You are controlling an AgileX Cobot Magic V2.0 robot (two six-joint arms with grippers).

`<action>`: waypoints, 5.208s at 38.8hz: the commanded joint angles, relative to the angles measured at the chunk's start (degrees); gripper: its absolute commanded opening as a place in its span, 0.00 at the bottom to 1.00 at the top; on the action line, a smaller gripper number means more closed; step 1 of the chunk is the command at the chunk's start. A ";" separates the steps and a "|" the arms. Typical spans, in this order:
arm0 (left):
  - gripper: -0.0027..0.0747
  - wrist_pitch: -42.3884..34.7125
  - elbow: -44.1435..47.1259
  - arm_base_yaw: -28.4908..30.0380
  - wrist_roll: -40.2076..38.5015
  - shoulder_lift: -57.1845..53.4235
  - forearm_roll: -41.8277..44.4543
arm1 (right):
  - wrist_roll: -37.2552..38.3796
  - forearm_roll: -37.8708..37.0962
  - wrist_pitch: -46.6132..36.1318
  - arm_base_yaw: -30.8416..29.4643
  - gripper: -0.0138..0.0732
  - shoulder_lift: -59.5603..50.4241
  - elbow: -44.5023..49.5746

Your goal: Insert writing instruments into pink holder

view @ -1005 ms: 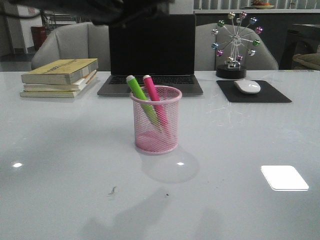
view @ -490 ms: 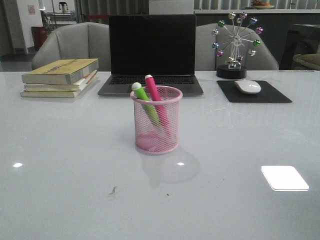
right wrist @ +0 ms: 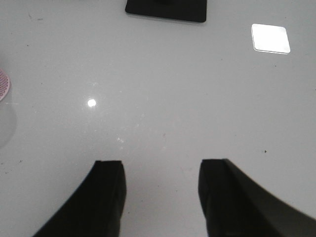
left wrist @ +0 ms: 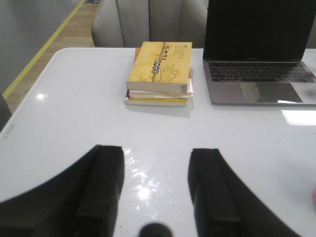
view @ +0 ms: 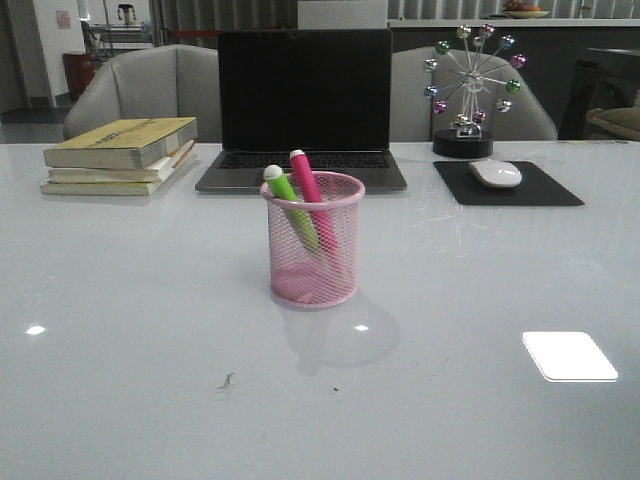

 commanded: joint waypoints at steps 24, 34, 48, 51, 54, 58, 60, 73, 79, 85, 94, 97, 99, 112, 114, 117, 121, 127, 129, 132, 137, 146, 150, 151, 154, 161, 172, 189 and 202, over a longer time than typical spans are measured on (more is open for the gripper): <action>0.50 -2.00 2.81 0.07 -0.01 -6.22 -0.21 | -0.51 -0.43 -3.94 -0.28 0.44 -0.28 -1.60; 0.50 -2.00 2.81 0.07 -0.01 -6.22 -0.21 | -0.51 -0.37 -3.99 -0.28 0.23 -0.28 -1.60; 0.50 -2.00 2.81 0.07 -0.01 -6.22 -0.21 | -0.51 -0.37 -3.94 -0.28 0.19 -0.28 -1.60; 0.50 -2.00 2.81 0.07 -0.01 -6.22 -0.21 | -0.51 -0.37 -3.94 -0.28 0.19 -0.28 -1.60; 0.50 -2.00 2.81 0.07 -0.01 -6.22 -0.21 | -0.51 -0.37 -3.94 -0.28 0.19 -0.28 -1.60; 0.50 -2.00 2.81 0.07 -0.01 -6.22 -0.21 | -0.45 0.13 -3.87 -0.28 0.19 -0.28 -1.60; 0.50 -2.00 2.81 0.07 -0.01 -6.22 -0.21 | -0.45 0.13 -3.60 -0.22 0.19 -1.14 -1.60; 0.50 -2.00 2.81 0.07 -0.01 -6.22 -0.21 | -0.45 0.02 0.78 -0.10 0.22 -14.00 0.98; 0.50 -2.00 2.81 0.07 -0.01 -6.22 -0.21 | -0.45 -0.29 -3.11 0.94 0.22 -24.40 7.97; 0.50 -2.00 2.81 0.07 -0.01 -6.22 -0.21 | -0.45 -0.29 -10.38 1.94 0.22 -33.87 15.13; 0.50 -2.00 2.81 0.07 -0.01 -6.22 -0.21 | -0.45 -0.29 -20.77 2.62 0.22 -42.12 26.62; 0.50 -2.00 2.81 0.07 -0.01 -6.22 -0.21 | -0.45 -0.29 -24.68 2.73 0.22 -43.52 30.31; 0.50 -2.00 2.81 0.07 -0.01 -6.22 -0.21 | -0.45 -0.29 -28.53 2.94 0.22 -43.41 32.34; 0.50 -2.04 2.81 0.07 -0.01 -6.22 -0.21 | -0.45 -0.29 -28.76 3.98 0.22 -43.41 37.66; 0.50 -2.04 2.81 0.07 -0.01 -6.22 -0.21 | -0.45 -0.29 -26.96 3.98 0.22 -43.41 37.66; 0.50 -2.04 2.81 0.07 -0.01 -6.22 -0.21 | -0.45 -0.29 -25.54 3.98 0.22 -43.41 37.66; 0.50 -2.04 2.81 0.07 -0.01 -6.22 -0.21 | -0.45 -0.29 -24.08 3.98 0.22 -43.41 37.66; 0.50 -2.04 2.81 0.07 -0.01 -6.22 -0.21 | -0.45 -0.29 -24.08 3.98 0.22 -43.41 37.66; 0.50 -2.04 2.81 0.07 -0.01 -6.22 -0.21 | -0.45 -0.29 -24.08 3.98 0.22 -43.41 37.66; 0.50 -2.04 2.81 0.07 -0.01 -6.22 -0.21 | -0.45 -0.29 -24.08 3.98 0.22 -43.41 37.66; 0.50 -2.04 2.81 0.07 -0.01 -6.22 -0.21 | -0.45 -0.29 -24.08 3.98 0.22 -43.41 37.66; 0.50 -2.04 2.94 0.07 -0.01 -6.22 -0.21 | -0.45 -0.29 -24.08 3.98 0.22 -43.41 37.66; 0.50 -2.04 2.94 -0.35 -0.01 -7.67 -0.21 | -0.45 -0.29 -24.08 3.98 0.22 -43.41 37.66; 0.50 -2.04 2.94 -0.62 -0.01 -8.29 -0.21 | -0.45 -0.29 -24.08 3.98 0.22 -43.41 37.66; 0.50 -2.04 3.06 -1.41 -0.01 -10.26 -0.21 | -0.45 -0.29 -24.08 3.98 0.22 -43.41 37.66; 0.39 -4.08 5.13 -2.90 -0.01 -16.58 -0.21 | -0.45 -0.29 -24.08 3.98 0.22 -43.41 37.66; 0.15 -6.95 14.36 -2.90 -0.01 -32.85 -0.21 | -0.45 -0.29 -24.08 3.98 0.22 -43.41 37.66; 0.15 -8.75 27.53 -2.90 -0.01 -43.69 -0.21 | -0.45 -0.29 -24.08 3.98 0.22 -43.41 37.66; 0.15 -19.31 38.70 -2.90 -0.01 -43.69 -0.21 | -0.45 -0.29 -24.08 3.98 0.22 -43.41 37.66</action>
